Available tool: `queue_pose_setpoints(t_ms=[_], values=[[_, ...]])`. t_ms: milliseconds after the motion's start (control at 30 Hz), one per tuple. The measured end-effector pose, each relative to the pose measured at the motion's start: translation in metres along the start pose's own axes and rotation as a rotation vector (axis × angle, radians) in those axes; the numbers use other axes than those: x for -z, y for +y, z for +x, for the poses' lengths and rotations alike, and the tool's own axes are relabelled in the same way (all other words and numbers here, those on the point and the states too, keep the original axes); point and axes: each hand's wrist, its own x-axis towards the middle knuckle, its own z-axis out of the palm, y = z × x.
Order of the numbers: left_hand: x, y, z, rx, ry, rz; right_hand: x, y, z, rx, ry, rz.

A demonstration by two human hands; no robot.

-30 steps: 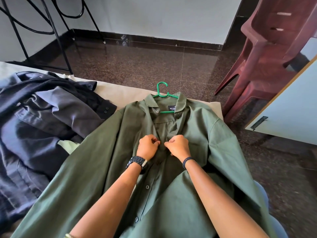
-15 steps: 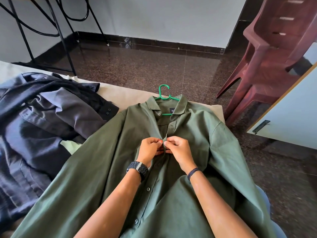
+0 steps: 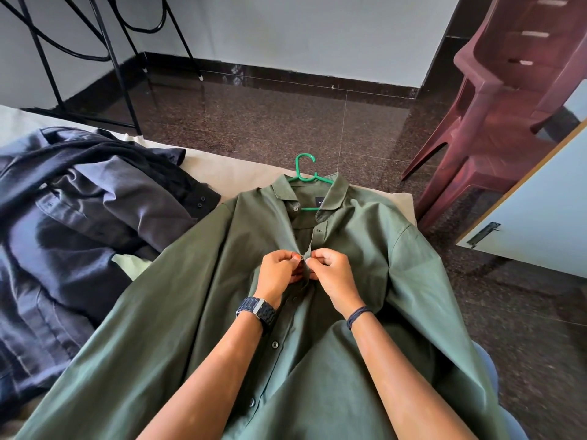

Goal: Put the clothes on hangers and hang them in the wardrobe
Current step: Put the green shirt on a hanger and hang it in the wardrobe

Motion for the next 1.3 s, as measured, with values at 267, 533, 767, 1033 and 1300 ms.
queue_pose_setpoints(t_ms=[267, 533, 767, 1033, 1300], values=[[0.0, 0.003, 0.002, 0.036, -0.045, 0.071, 0.004, -0.006, -0.005, -0.078, -0.097, 0.252], [-0.001, -0.001, 0.004, -0.005, 0.037, 0.148, 0.006, -0.003, 0.002, -0.021, -0.13, 0.124], [0.0, -0.004, 0.005, -0.066, 0.016, 0.208, 0.004, -0.001, 0.002, 0.022, -0.05, -0.026], [-0.002, -0.004, 0.012, -0.009, 0.054, 0.09, 0.008, -0.007, 0.002, 0.025, -0.032, 0.007], [0.0, -0.013, 0.015, -0.17, 0.126, 0.722, 0.009, 0.002, 0.013, -0.154, -0.048, -0.377]])
